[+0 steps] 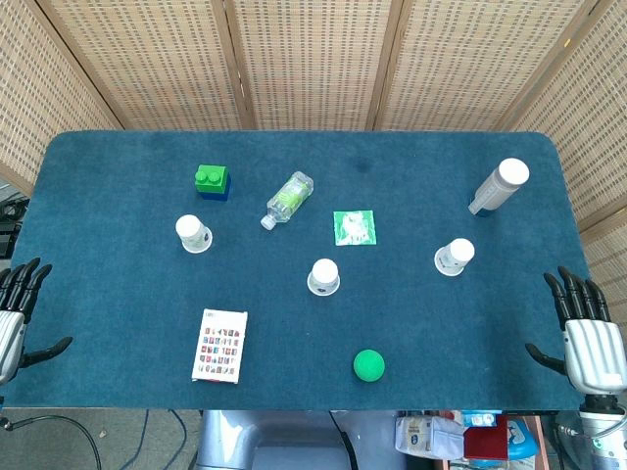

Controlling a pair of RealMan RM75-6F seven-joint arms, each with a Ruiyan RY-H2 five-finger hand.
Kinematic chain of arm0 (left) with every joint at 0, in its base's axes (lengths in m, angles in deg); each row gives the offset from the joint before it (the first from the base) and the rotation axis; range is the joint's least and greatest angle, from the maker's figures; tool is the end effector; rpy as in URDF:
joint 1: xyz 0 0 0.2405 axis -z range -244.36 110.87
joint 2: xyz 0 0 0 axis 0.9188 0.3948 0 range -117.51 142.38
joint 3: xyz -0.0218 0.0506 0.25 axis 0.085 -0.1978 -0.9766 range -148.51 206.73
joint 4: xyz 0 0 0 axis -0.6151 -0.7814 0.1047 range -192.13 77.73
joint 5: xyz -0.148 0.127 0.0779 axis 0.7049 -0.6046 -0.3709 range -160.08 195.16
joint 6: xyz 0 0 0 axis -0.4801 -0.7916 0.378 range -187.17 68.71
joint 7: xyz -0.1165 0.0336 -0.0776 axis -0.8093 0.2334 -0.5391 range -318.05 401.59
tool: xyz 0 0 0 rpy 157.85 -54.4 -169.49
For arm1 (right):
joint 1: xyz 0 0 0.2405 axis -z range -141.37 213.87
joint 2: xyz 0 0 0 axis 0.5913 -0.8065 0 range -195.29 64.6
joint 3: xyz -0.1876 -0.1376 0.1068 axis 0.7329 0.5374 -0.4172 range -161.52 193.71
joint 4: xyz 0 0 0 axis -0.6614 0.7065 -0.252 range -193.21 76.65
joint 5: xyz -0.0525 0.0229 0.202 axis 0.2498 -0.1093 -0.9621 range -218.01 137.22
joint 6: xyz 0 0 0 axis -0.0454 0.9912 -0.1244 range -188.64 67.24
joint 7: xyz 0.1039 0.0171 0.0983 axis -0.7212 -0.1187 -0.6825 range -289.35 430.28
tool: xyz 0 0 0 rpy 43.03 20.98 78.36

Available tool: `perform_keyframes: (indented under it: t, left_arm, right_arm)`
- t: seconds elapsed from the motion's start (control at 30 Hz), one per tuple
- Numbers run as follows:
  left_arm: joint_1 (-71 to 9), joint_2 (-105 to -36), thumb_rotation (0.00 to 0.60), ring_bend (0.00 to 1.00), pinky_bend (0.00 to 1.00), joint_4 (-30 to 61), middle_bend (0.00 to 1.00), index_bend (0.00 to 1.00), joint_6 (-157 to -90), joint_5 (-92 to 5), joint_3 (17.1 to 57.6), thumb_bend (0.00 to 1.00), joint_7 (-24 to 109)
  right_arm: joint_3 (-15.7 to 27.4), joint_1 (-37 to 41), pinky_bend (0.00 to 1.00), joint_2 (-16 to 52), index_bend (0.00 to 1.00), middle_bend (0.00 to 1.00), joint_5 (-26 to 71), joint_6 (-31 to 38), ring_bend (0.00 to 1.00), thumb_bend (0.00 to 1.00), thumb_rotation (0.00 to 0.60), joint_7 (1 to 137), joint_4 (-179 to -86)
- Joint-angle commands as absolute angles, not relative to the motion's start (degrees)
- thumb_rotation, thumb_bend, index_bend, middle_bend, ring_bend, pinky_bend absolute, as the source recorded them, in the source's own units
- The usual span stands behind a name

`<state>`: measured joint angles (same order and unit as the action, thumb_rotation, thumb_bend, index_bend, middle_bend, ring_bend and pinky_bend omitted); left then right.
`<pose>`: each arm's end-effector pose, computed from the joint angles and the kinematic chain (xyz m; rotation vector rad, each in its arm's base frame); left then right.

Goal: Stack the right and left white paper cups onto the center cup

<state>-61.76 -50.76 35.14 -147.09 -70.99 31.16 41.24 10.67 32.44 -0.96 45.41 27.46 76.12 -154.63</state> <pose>-0.3043 0.1785 0.1662 -1.4061 -0.8522 -0.9489 -0.2937 -0.1832 0.1652 1.3285 -0.8277 0.9349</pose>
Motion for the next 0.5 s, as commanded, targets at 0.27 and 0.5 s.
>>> perform_keyframes:
  t: [0.27, 0.5]
  left_arm:
    - [-61.48, -50.62, 0.600, 0.00, 0.00, 35.20, 0.00, 0.00, -146.22, -70.94, 31.04, 0.08, 40.28]
    - [-61.13, -51.00, 0.600, 0.00, 0.00, 34.94, 0.00, 0.00, -145.22, -69.23, 31.66, 0.09, 41.21]
  right_arm:
    - [10.72, 31.90, 0.00, -0.28, 0.01, 0.00, 45.16, 26.32, 0.00, 0.00, 0.600, 76.40, -153.69]
    - [8.66, 25.98, 0.03, 3.30, 0.11, 0.03, 45.64, 19.66, 0.00, 0.00, 0.600, 73.35, -147.15]
